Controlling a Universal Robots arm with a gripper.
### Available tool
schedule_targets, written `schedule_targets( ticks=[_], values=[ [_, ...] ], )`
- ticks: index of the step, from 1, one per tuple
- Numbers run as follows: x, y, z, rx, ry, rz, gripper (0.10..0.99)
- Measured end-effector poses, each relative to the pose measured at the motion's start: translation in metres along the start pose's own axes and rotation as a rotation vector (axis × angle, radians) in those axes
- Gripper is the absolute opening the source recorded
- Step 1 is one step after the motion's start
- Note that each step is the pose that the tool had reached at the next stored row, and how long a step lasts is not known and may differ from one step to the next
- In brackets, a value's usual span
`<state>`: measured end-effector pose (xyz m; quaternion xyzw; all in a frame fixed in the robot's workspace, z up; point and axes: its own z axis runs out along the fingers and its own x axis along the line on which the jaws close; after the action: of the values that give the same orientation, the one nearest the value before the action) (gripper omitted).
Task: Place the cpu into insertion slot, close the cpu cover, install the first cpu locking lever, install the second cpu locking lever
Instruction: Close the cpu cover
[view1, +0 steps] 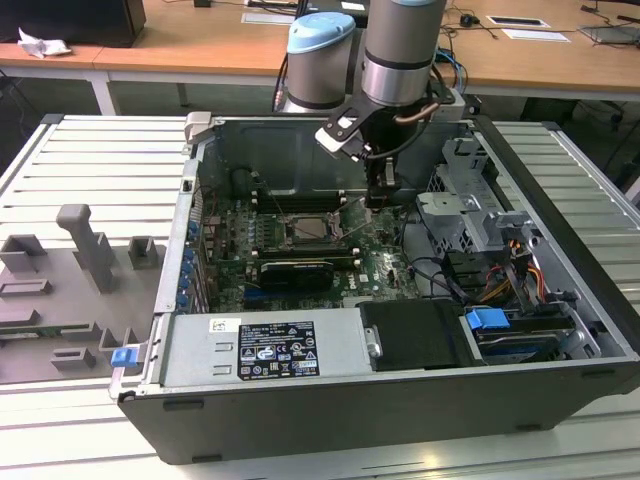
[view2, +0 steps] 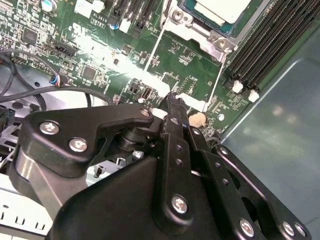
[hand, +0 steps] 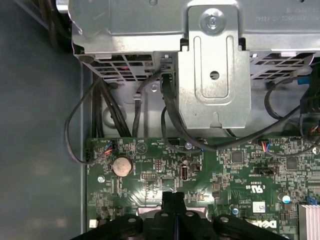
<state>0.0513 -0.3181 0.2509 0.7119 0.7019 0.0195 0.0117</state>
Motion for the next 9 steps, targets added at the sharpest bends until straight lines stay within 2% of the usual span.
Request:
schedule_targets(
  ticks=[2,6,7,9],
  values=[
    [0.0001,0.0005,-0.0017,0.000,0.0004,0.000,0.106],
    [0.0003,0.0096,-0.0016,0.010,0.0001,0.000,0.106],
    [0.0004,0.0147,-0.0011,0.017,0.0001,0.000,0.106],
    [0.0004,0.0154,0.0032,0.017,0.0004,-0.003,0.106]
  ],
)
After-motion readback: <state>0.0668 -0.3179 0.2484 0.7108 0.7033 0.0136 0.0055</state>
